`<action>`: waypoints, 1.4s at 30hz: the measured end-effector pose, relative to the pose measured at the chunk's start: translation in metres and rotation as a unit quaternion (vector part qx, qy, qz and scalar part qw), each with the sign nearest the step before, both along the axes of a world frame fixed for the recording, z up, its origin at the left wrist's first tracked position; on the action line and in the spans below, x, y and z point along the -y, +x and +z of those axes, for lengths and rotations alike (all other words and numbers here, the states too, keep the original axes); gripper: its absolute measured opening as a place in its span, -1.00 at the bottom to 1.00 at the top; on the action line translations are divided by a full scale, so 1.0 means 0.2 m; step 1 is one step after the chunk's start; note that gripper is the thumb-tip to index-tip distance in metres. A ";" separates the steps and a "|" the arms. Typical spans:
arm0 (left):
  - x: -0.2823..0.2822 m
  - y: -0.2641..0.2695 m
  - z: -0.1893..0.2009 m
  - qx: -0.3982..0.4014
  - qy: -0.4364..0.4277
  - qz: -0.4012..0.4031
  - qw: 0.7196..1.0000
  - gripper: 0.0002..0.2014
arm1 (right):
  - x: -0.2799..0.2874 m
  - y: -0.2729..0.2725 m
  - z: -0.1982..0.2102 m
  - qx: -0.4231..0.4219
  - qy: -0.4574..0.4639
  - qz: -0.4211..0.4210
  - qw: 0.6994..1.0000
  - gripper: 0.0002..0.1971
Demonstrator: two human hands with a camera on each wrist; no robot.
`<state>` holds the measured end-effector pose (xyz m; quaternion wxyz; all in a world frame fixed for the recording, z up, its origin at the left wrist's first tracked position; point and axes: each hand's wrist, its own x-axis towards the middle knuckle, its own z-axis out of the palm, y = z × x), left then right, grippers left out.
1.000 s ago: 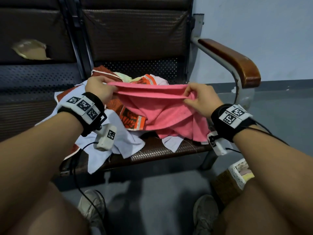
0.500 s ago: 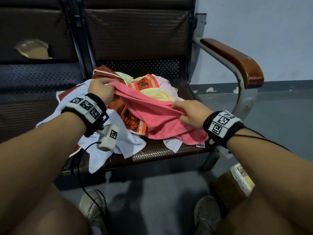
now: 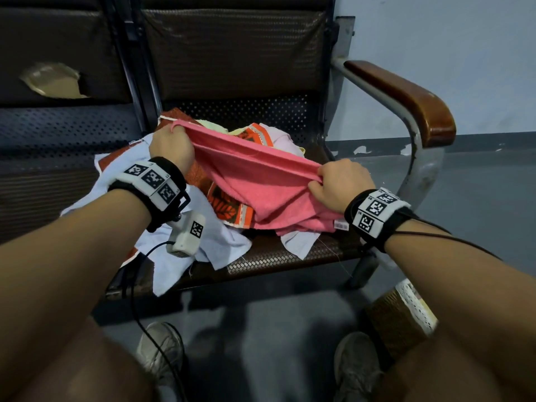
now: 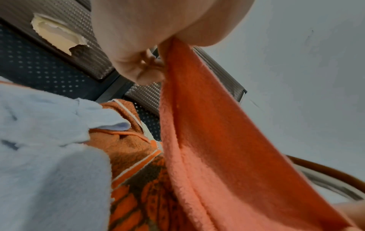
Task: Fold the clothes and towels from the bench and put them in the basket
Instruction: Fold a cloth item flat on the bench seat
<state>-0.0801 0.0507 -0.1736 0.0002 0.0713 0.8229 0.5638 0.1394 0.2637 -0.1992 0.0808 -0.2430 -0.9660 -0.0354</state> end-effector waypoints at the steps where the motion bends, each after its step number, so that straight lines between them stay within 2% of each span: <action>1: 0.00 0.00 0.00 -0.013 -0.001 0.006 1.000 -0.67 | -0.01 0.00 0.00 -0.014 -0.005 0.001 1.000 -0.72; 4: 0.01 -0.01 -0.01 0.006 0.042 -0.006 0.999 -0.68 | -0.03 0.02 0.02 -0.033 -0.040 0.014 0.999 -0.77; 7: 0.02 0.00 0.01 0.047 0.087 -0.043 0.994 -0.68 | -0.05 0.04 0.04 -0.089 -0.093 0.024 0.991 -0.93; 11: 0.03 0.02 0.12 0.014 0.145 -0.117 0.982 -0.81 | -0.06 0.03 0.11 -0.161 -0.140 0.029 0.977 -0.79; 13: 0.04 0.03 0.19 0.008 0.189 -0.151 0.970 -0.97 | -0.07 0.02 0.18 -0.164 -0.117 0.015 0.979 -0.79; 14: 0.04 0.03 0.22 0.005 0.199 -0.168 0.965 -0.95 | -0.07 0.01 0.23 -0.154 -0.095 0.005 0.983 -0.79; 17: 0.05 0.05 0.30 -0.037 0.152 -0.203 0.966 -0.83 | -0.09 -0.02 0.40 -0.160 -0.075 -0.019 0.984 -0.80; 20: 0.07 0.04 0.39 -0.063 0.132 -0.225 0.963 -0.79 | -0.11 -0.05 0.59 -0.220 -0.167 -0.046 0.960 -0.74; 23: 0.08 -0.01 0.50 -0.059 0.147 -0.196 0.968 -0.72 | -0.12 -0.05 0.75 -0.273 -0.218 -0.034 0.936 -0.70; 25: 0.09 -0.03 0.58 -0.062 0.161 -0.183 0.968 -0.63 | -0.12 -0.05 0.83 -0.285 -0.199 -0.006 0.938 -0.80; 27: 0.09 -0.05 0.65 -0.068 0.157 -0.184 0.968 -0.63 | -0.11 -0.03 0.88 -0.278 -0.160 0.019 0.947 -0.70; 30: 0.10 -0.06 0.73 -0.120 0.099 -0.168 0.973 -0.77 | -0.11 0.00 0.93 -0.234 -0.102 0.070 0.964 -0.57; 33: 0.11 -0.06 0.78 -0.160 0.090 -0.163 0.969 -0.91 | -0.14 0.03 0.96 -0.211 -0.069 0.099 0.970 -0.69; 35: 0.11 -0.05 0.79 -0.173 0.096 -0.169 0.966 -0.93 | -0.16 0.05 0.96 -0.201 -0.041 0.103 0.973 -0.75; 38: 0.09 -0.04 0.79 -0.168 0.105 -0.153 0.968 -0.80 | -0.16 0.05 0.93 -0.170 -0.016 0.091 0.981 -0.73; 40: 0.08 -0.05 0.78 -0.161 0.104 -0.131 0.973 -0.66 | -0.16 0.05 0.91 -0.162 -0.037 0.069 0.984 -0.71; 42: 0.06 -0.05 0.76 -0.162 0.101 -0.115 0.975 -0.60 | -0.15 0.04 0.90 -0.169 -0.062 0.053 0.982 -0.71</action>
